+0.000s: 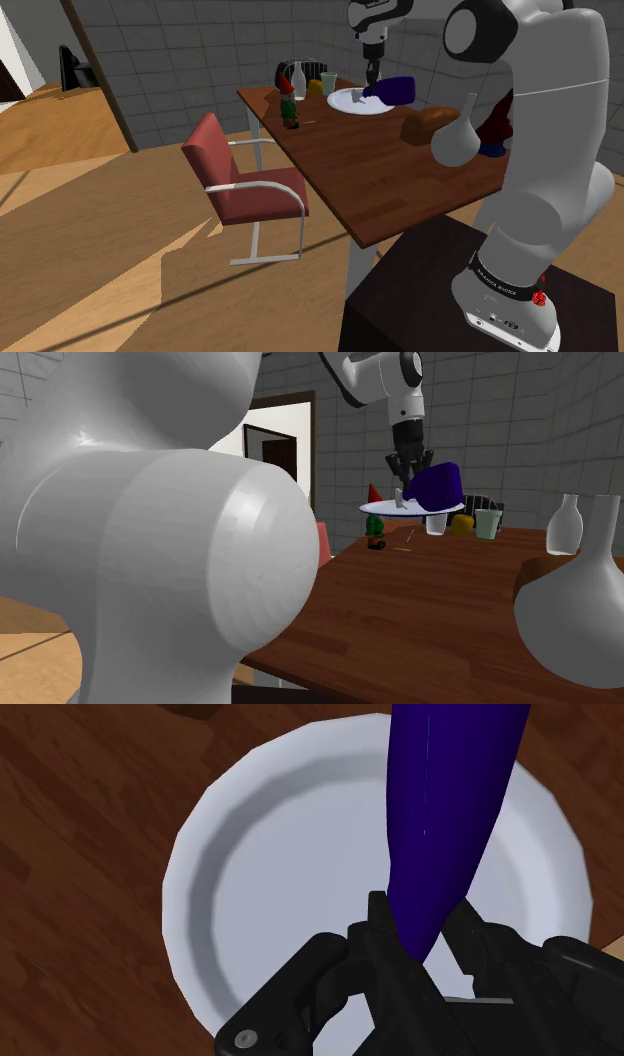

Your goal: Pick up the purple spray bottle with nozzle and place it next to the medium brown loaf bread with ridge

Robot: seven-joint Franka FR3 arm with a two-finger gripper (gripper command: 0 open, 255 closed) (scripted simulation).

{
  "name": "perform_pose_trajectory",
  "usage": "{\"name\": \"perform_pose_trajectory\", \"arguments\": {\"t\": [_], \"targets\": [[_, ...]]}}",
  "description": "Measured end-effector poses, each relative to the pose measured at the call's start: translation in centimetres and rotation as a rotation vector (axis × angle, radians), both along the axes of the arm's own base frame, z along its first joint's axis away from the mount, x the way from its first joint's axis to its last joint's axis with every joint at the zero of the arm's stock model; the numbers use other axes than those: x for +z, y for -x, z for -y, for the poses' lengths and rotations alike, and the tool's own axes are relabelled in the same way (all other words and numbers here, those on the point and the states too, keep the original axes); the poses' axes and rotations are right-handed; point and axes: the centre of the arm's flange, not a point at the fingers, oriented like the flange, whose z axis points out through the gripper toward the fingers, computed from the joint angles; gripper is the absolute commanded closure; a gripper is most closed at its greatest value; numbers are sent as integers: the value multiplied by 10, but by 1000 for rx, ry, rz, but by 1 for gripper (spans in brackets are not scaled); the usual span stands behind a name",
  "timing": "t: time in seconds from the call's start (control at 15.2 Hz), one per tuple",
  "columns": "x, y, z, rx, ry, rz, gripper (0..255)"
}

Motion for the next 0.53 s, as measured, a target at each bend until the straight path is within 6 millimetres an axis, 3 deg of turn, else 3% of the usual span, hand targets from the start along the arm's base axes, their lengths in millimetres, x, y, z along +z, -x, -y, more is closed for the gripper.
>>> {"name": "perform_pose_trajectory", "arguments": {"t": [0.53], "targets": [[-1, 55, 91, -1, 0, 0, 255]]}}
